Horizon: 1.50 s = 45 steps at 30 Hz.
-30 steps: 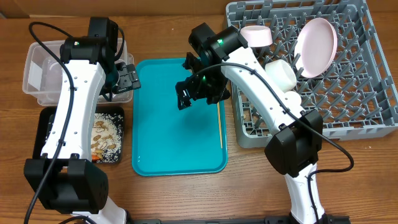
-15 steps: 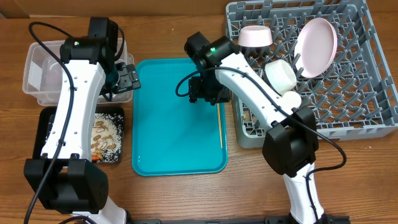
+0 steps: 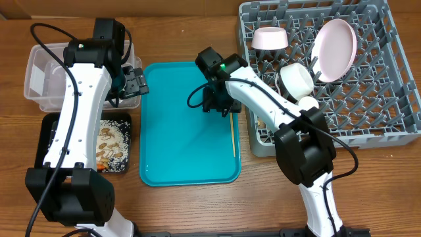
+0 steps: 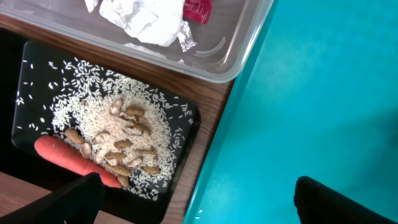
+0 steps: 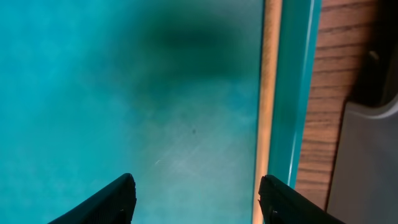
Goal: Sort waste into correct bins and load items into the dishwasher
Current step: 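Move right gripper back over the wooden stick on the teal tray, then lower right gripper around the wooden stick and close on it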
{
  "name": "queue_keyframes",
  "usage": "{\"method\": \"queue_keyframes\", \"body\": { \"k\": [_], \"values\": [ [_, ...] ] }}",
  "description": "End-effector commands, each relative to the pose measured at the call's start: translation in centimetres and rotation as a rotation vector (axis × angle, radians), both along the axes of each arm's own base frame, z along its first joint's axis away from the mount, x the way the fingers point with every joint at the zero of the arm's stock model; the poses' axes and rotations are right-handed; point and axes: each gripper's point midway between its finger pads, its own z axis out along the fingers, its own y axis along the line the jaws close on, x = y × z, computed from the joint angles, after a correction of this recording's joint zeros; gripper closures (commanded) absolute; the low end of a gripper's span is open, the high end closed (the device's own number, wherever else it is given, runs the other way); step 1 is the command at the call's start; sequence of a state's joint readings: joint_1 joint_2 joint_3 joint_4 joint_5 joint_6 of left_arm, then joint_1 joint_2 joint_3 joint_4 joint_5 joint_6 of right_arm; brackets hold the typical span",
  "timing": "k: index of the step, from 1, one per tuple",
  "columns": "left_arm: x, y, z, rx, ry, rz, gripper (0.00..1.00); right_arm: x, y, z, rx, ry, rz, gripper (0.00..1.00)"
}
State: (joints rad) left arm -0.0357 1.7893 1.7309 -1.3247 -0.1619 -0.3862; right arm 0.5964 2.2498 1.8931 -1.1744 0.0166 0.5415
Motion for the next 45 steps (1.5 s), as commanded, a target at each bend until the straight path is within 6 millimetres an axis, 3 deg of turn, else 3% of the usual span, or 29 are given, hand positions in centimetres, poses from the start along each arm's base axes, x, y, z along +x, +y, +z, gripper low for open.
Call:
{"method": "queue_keyframes", "body": {
  "k": [1, 20, 30, 40, 42, 45],
  "values": [
    [0.1, 0.2, 1.8, 0.009, -0.054, 0.012, 0.00, 0.0, -1.0, -0.7, -0.055, -0.014, -0.011, 0.34],
    [0.1, 0.2, 1.8, 0.009, -0.054, 0.012, 0.00, 0.0, -1.3, -1.4, -0.073, -0.014, -0.012, 0.33],
    [0.1, 0.2, 1.8, 0.009, -0.054, 0.012, 0.00, -0.5, -1.2, -4.5, -0.079, 0.049, -0.011, 0.32],
    [0.2, 0.2, 1.8, 0.009, -0.054, 0.012, 0.00, -0.7, -0.9, -4.7, -0.064, 0.064, -0.012, 0.33],
    [0.1, 0.2, 1.8, 0.009, -0.054, 0.012, 0.00, -0.7, -0.9, -4.7, -0.058, 0.067, -0.011, 0.35],
    [0.1, 0.2, 1.8, 0.009, -0.054, 0.012, 0.00, -0.8, -0.9, -4.7, -0.059, 0.068, -0.010, 0.47]
  ]
}}
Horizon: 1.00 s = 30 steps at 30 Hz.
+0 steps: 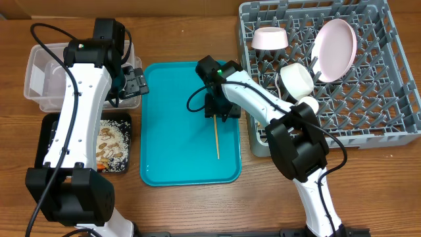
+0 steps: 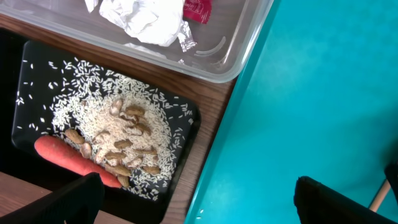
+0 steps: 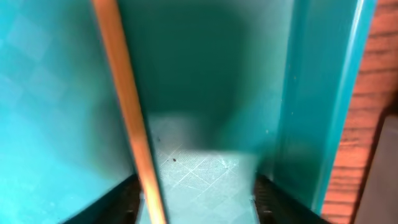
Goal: Sort waste into correct bins and load items into the dishwasher
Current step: 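Lower right gripper around the wooden stick and close on it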
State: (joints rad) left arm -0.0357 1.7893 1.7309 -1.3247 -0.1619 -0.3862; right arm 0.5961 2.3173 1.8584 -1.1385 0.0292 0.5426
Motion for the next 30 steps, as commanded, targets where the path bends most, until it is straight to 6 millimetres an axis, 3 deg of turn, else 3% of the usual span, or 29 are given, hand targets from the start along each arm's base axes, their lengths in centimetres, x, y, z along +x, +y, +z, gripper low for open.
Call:
{"method": "queue_keyframes", "body": {
  "k": [1, 9, 13, 18, 20, 24, 30],
  "values": [
    [0.2, 0.2, 1.8, 0.009, -0.054, 0.012, 0.00, -0.3, -0.3, -0.9, -0.013, 0.021, -0.006, 0.48],
    [0.1, 0.2, 1.8, 0.009, -0.054, 0.012, 0.00, -1.2, -0.8, -0.8, -0.032, 0.057, -0.006, 0.46],
    [0.2, 0.2, 1.8, 0.009, -0.054, 0.012, 0.00, -1.9, -0.6, -0.8, -0.019, 0.091, -0.006, 0.33],
    [0.1, 0.2, 1.8, 0.009, -0.054, 0.012, 0.00, -2.2, -0.8, -0.8, -0.025, 0.101, -0.005, 0.34],
    [0.2, 0.2, 1.8, 0.009, -0.054, 0.012, 0.00, -2.3, -0.5, -0.8, -0.011, 0.109, -0.006, 0.34],
    [0.1, 0.2, 1.8, 0.009, -0.054, 0.012, 0.00, -2.4, 0.4, -0.8, 0.033, 0.121, -0.005, 0.52],
    [0.1, 0.2, 1.8, 0.009, -0.054, 0.012, 0.00, -2.0, 1.2, -0.8, 0.052, 0.091, 0.007, 0.58]
  ]
}}
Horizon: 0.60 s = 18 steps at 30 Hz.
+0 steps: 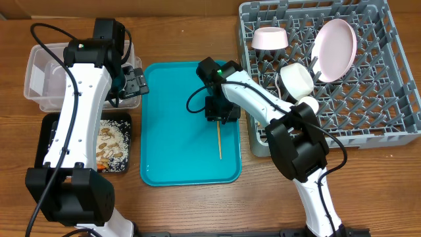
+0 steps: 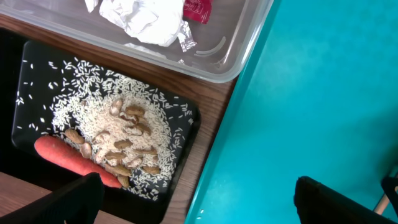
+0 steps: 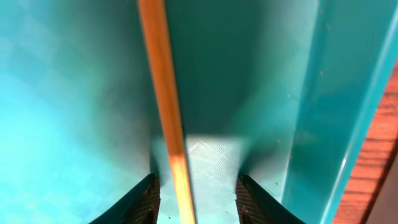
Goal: Sort waste into correct bins and load items into the dishwasher
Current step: 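Lower right gripper around the wooden stick and close on it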
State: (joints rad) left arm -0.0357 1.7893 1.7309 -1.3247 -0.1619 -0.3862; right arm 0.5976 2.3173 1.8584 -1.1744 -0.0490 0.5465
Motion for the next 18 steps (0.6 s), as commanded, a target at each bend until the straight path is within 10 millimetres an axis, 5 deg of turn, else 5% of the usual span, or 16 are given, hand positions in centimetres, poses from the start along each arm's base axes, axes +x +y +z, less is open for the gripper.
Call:
{"method": "queue_keyframes", "body": {
  "k": [1, 6, 18],
  "values": [
    [0.16, 0.21, 1.83, 0.009, -0.054, 0.012, 0.00, -0.42, 0.61, -0.82, 0.010, 0.015, 0.009, 0.59],
    [0.15, 0.24, 1.83, 0.009, -0.054, 0.013, 0.00, -0.41, 0.61, -0.84, 0.010, 0.014, 0.009, 0.69],
    [0.15, 0.22, 1.83, 0.009, -0.054, 0.013, 0.00, -0.35, 0.69, -0.84, 0.009, 0.009, 0.011, 0.72]
  ]
}}
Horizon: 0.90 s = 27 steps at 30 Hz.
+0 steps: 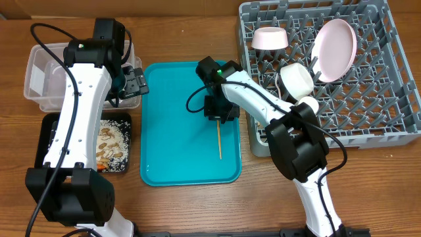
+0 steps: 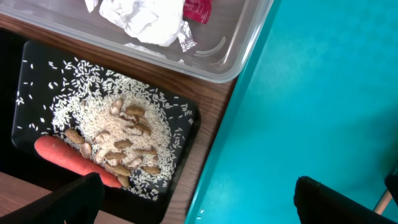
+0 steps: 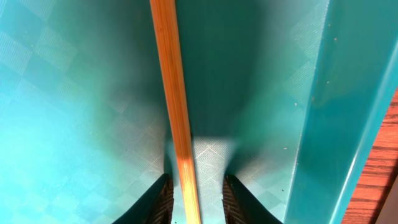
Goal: Sort waste into correct bins and load items into the dishwasher
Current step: 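Lower right gripper around the wooden stick and close on it, then lift the wooden stick and carry it over the dish rack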
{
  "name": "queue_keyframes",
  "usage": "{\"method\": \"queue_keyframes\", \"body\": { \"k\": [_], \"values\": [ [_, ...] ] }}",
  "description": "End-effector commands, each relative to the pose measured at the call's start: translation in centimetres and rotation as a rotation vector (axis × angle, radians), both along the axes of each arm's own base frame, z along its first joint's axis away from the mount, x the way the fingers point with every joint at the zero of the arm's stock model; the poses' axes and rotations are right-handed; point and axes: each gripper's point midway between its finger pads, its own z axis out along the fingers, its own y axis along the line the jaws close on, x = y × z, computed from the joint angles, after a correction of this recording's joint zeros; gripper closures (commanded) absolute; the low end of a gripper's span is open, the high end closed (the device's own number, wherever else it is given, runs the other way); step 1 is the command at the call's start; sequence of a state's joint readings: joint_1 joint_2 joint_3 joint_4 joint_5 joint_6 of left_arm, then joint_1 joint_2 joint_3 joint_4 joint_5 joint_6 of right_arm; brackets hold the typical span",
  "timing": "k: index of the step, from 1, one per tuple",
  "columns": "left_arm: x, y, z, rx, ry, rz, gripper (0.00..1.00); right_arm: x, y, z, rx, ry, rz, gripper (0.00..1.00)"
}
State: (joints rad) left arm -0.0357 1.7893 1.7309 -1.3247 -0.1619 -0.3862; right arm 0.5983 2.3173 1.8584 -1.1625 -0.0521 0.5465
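A wooden chopstick lies on the teal tray, near its right side. My right gripper is down on the tray over the stick's far end. In the right wrist view the chopstick runs between the fingers, and the gripper is open, with a thin gap on each side of the stick. My left gripper hovers at the tray's upper left corner. It is wide open and holds nothing.
A grey dish rack at the right holds a pink bowl, a white cup and a pink plate. At the left, a clear bin has crumpled paper; a black bin holds rice, peanuts and a carrot.
The right gripper's fingers stand a little closer together around the chopstick. The stick and the left arm are where they were.
The chopstick first lay against the tray's right rim, with my right gripper wide open just left of it. Then it lay farther in on the tray, slanted between the fingers. At each later moment the jaws were narrower. The left arm stayed still throughout.
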Motion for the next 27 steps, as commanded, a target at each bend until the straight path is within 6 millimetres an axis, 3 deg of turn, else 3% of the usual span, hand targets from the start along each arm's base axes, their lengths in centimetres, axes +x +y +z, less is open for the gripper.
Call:
{"method": "queue_keyframes", "body": {
  "k": [1, 13, 20, 27],
  "values": [
    [0.1, 0.2, 1.8, 0.009, -0.054, 0.013, 0.00, -0.5, 0.5, -0.8, 0.000, 0.015, 0.012, 0.73],
    [0.1, 0.2, 1.8, 0.009, -0.054, 0.013, 0.00, -0.7, 1.2, -1.0, -0.003, -0.006, 0.032, 0.82],
    [0.2, 0.2, 1.8, 0.009, -0.054, 0.013, 0.00, -0.9, 0.5, -1.8, -0.035, -0.009, 0.032, 0.83],
    [0.2, 0.2, 1.8, 0.009, -0.055, 0.013, 0.00, -0.9, 0.5, -2.0, -0.034, -0.007, 0.032, 0.91]
  ]
}}
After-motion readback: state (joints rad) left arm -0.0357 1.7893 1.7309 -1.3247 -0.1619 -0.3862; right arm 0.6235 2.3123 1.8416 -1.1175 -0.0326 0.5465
